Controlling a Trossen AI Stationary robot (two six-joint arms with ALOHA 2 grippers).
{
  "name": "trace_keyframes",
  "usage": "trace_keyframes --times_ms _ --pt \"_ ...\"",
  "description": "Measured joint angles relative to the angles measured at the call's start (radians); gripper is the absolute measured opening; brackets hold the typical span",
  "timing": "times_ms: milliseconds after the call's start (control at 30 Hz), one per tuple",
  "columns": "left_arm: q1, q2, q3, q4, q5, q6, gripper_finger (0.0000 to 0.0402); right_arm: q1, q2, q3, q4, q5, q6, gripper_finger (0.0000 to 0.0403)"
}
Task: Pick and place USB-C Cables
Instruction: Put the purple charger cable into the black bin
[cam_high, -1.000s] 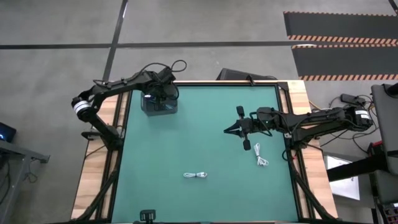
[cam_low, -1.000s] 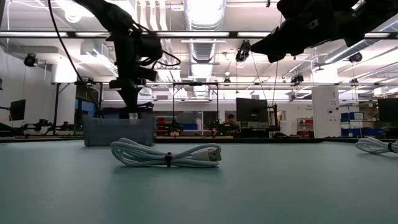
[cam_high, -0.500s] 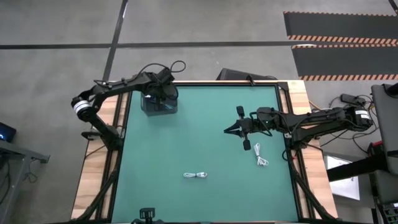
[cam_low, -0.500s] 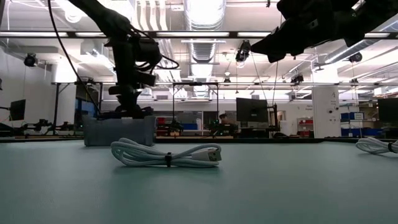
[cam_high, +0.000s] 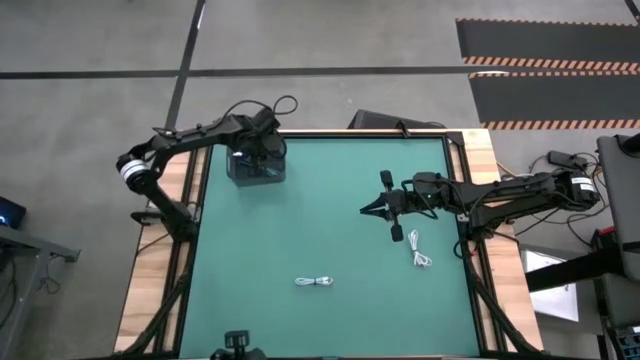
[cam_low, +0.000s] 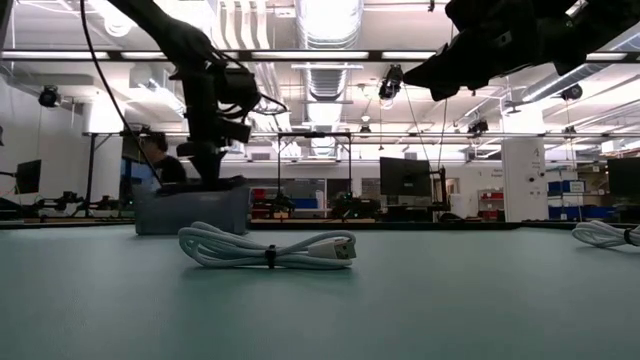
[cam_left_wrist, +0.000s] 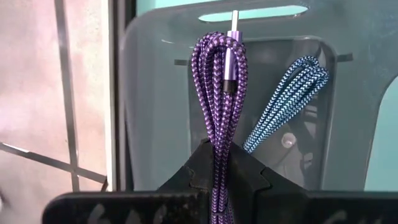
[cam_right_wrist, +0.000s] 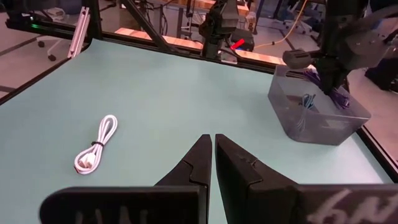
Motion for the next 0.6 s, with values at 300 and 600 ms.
trace_keyframes --times_ms 300,600 --pt "0.000 0.074 0.000 0.022 0.003 0.011 0.0008 0.000 0.000 0.000 0.000 0.000 0.000 0.0013" --pt "0.008 0.114 0.000 0.039 -0.002 0.015 0.0008 0.000 0.000 0.000 -0.002 0.000 0.000 0.0013"
